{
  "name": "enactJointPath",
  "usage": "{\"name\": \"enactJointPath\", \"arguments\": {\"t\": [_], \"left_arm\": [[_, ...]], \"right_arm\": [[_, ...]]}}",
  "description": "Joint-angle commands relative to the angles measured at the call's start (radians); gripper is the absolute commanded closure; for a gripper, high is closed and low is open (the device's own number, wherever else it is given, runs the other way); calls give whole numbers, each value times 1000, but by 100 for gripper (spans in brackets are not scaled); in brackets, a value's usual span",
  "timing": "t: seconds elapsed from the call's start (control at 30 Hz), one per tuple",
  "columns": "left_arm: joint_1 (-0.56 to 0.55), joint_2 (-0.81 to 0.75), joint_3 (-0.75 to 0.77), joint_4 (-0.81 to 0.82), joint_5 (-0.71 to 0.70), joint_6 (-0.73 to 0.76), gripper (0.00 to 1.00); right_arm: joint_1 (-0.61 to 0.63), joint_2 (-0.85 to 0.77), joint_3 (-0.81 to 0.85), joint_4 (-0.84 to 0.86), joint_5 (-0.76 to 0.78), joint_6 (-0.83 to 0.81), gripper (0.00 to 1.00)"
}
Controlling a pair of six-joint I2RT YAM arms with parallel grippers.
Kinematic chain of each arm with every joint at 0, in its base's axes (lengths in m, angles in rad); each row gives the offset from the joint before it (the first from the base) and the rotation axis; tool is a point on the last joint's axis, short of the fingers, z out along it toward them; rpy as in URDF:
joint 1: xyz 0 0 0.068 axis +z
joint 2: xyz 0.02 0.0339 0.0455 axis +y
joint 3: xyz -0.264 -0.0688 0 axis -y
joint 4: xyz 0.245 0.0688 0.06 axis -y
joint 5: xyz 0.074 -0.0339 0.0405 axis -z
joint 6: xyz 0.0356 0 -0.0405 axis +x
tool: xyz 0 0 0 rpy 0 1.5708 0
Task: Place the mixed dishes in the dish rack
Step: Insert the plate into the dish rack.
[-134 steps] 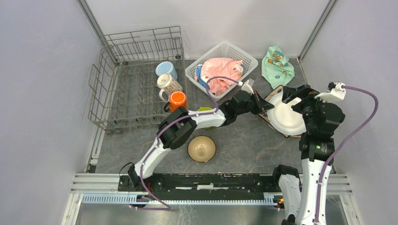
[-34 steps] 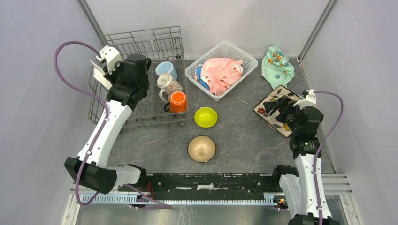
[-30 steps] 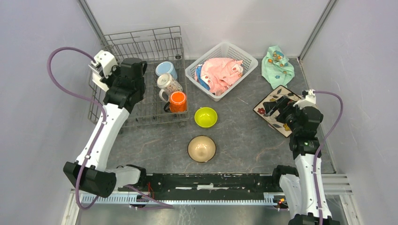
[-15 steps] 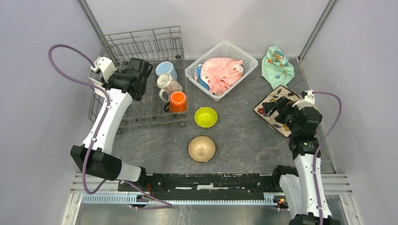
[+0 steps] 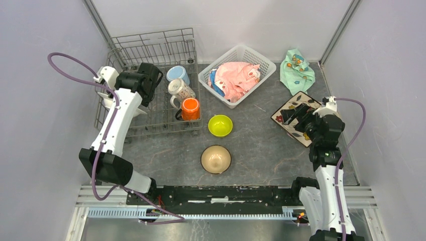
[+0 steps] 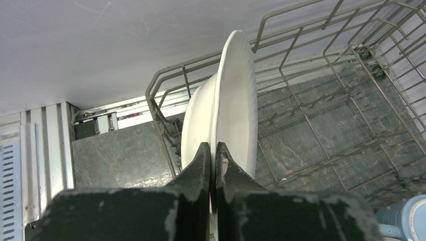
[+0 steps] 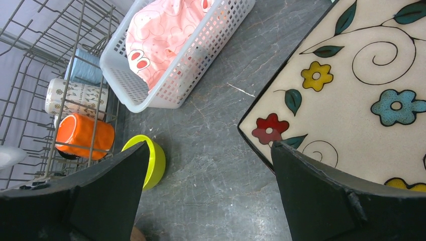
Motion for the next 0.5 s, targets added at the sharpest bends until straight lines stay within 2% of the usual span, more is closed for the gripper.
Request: {"name": "enactJointPath", "arguments": {"t": [0.0,0.27,0.47], "left_arm": [[13,-61,22,9,-102,-95,98],[17,-104,-16,9,-53,-115,98],[18,-120,15,10,-46,-85,98]], "right_arm": [[5,-7,29,12,2,-6,2],[5,11,55,-22,44,-36,2],[41,34,118,19,50,-37,8]]}}
